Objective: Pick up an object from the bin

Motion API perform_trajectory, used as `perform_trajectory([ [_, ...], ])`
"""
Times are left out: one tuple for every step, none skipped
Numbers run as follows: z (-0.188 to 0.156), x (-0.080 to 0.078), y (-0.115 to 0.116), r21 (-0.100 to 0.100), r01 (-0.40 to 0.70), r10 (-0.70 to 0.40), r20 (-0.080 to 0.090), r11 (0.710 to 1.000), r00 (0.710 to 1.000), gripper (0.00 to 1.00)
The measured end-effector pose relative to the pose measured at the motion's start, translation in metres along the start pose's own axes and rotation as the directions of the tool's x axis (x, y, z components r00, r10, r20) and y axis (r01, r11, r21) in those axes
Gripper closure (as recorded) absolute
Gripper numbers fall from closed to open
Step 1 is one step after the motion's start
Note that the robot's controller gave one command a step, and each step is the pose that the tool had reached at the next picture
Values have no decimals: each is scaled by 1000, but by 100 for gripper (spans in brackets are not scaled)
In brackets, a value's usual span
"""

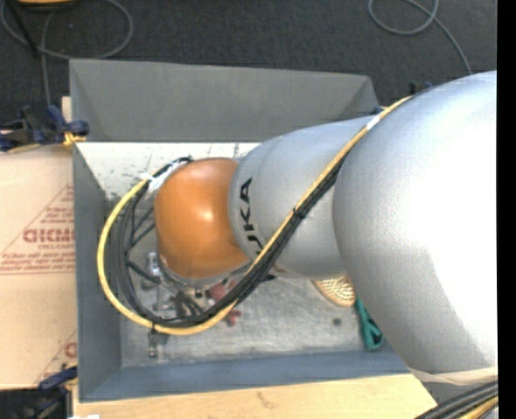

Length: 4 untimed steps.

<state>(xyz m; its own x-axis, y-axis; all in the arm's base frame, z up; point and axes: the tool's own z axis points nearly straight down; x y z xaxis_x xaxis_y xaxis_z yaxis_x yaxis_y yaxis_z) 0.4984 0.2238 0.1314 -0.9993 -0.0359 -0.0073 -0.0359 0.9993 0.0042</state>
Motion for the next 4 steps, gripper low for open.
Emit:
perform_trajectory([
  [-98,-8,-72,2,178,-178,-5,984,984,100],
  [-98,-8,-72,1,177,-177,-6,984,984,100],
  [-62,-4,-91,1,155,-155,-3,988,988,100],
  [-15,-17,-87,2,65,-65,-4,998,998,100],
])
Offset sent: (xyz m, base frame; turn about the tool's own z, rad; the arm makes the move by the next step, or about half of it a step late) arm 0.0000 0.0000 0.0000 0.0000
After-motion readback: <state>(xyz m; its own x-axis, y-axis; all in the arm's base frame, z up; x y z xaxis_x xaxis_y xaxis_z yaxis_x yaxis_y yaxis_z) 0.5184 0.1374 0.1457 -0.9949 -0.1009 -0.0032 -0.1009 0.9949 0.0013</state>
